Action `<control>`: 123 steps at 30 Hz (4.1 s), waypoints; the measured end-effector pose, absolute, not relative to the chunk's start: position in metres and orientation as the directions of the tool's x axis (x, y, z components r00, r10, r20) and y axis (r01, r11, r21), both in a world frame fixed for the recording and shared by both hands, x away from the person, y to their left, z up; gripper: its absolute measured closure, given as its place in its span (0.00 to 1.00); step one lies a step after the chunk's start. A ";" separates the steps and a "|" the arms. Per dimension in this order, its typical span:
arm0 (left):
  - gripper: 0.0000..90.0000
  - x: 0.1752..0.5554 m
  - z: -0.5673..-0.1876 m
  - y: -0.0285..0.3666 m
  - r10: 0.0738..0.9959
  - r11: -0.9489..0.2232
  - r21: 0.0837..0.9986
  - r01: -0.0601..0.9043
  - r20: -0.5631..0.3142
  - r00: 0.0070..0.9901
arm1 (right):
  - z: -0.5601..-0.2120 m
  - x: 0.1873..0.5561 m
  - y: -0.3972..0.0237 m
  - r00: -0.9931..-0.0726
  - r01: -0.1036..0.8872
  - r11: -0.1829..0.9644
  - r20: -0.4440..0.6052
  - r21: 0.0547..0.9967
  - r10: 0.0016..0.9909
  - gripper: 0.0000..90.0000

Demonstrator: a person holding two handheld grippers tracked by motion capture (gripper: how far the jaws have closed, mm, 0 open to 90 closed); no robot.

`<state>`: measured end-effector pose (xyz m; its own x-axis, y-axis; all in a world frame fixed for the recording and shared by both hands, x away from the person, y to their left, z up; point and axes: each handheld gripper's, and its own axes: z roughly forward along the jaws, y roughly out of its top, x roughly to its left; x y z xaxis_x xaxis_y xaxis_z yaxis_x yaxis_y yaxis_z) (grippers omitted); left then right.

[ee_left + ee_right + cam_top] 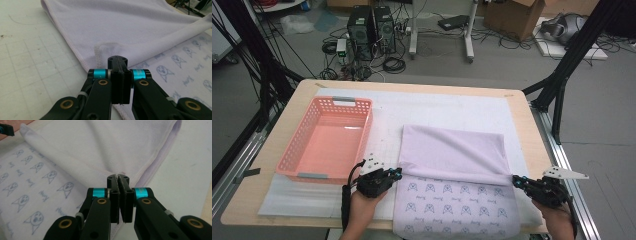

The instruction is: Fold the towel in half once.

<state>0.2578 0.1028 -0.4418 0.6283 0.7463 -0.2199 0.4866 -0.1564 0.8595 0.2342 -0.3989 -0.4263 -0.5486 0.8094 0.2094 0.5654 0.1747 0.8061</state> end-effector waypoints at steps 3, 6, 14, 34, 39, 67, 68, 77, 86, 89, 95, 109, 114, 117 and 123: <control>0.88 0.262 -0.438 0.103 0.771 -0.130 0.879 0.458 -0.201 0.605 | -0.426 0.234 -0.399 -0.544 0.561 0.172 0.203 0.810 0.814 0.98; 0.66 0.276 -0.434 0.098 0.757 -0.120 0.873 0.474 -0.229 0.613 | -0.427 0.238 -0.397 -0.538 0.559 0.159 0.210 0.814 0.816 0.98; 0.97 0.291 -0.445 0.083 0.748 -0.192 0.816 0.545 -0.237 0.620 | -0.431 0.239 -0.399 -0.540 0.564 0.150 0.224 0.812 0.812 0.98; 0.98 0.211 -0.427 0.101 0.683 -0.132 0.883 0.451 -0.249 0.687 | -0.424 0.194 -0.408 -0.550 0.560 0.144 0.236 0.816 0.801 0.98; 0.98 0.191 -0.424 0.105 0.670 -0.130 0.885 0.447 -0.254 0.697 | -0.424 0.179 -0.409 -0.550 0.561 0.141 0.240 0.815 0.800 0.98; 0.51 0.168 -0.439 0.114 0.709 -0.057 0.894 0.444 -0.277 0.648 | -0.421 0.136 -0.416 -0.496 0.568 0.085 0.258 0.819 0.829 0.72; 0.51 0.173 -0.439 0.112 0.714 -0.061 0.894 0.444 -0.272 0.645 | -0.422 0.139 -0.417 -0.488 0.568 0.083 0.253 0.819 0.835 0.73; 0.54 0.214 -0.437 0.105 0.710 -0.054 0.895 0.442 -0.277 0.648 | -0.424 0.165 -0.412 -0.467 0.564 0.135 0.180 0.814 0.866 0.81; 0.59 0.253 -0.431 0.107 0.684 -0.036 0.896 0.443 -0.301 0.665 | -0.420 0.229 -0.390 -0.481 0.568 0.159 0.169 0.808 0.860 0.79; 0.57 0.261 -0.436 0.108 0.685 -0.050 0.891 0.452 -0.299 0.665 | -0.425 0.245 -0.378 -0.495 0.573 0.178 0.165 0.800 0.853 0.78; 0.50 0.285 -0.435 0.106 0.710 -0.048 0.886 0.461 -0.295 0.640 | -0.432 0.278 -0.364 -0.491 0.585 0.185 0.164 0.789 0.855 0.72; 0.55 0.329 -0.446 0.094 0.746 -0.059 0.872 0.486 -0.284 0.602 | -0.447 0.347 -0.368 -0.391 0.617 0.234 0.034 0.751 0.920 0.98; 0.50 0.334 -0.451 0.094 0.783 -0.058 0.867 0.495 -0.269 0.562 | -0.441 0.339 -0.376 -0.367 0.617 0.168 0.092 0.769 0.925 0.88; 0.48 0.337 -0.452 0.095 0.801 -0.038 0.845 0.533 -0.294 0.522 | -0.432 0.324 -0.381 -0.389 0.583 0.164 0.096 0.796 0.916 0.78; 0.47 0.348 -0.453 0.082 0.809 -0.150 0.790 0.594 -0.247 0.533 | -0.434 0.307 -0.386 -0.383 0.622 0.192 0.080 0.759 0.920 0.56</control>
